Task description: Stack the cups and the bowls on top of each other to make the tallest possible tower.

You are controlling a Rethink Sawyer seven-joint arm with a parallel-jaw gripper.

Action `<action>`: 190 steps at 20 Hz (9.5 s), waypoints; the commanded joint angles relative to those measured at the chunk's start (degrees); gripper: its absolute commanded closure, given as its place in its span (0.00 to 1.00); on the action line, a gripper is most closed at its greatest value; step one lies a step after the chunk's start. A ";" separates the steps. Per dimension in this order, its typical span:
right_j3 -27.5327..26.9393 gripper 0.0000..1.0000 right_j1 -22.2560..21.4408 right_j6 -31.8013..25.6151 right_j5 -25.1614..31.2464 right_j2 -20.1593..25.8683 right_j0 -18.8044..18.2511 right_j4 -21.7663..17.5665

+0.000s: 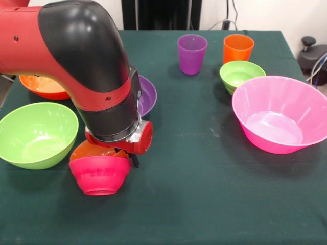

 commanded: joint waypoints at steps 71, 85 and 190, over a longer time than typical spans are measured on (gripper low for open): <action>-33.23 1.00 19.21 9.16 32.58 16.00 5.43 -12.32; -31.67 1.00 17.32 6.50 36.97 28.25 2.30 -22.03; -38.28 0.00 24.71 0.95 45.99 97.81 -7.45 -92.59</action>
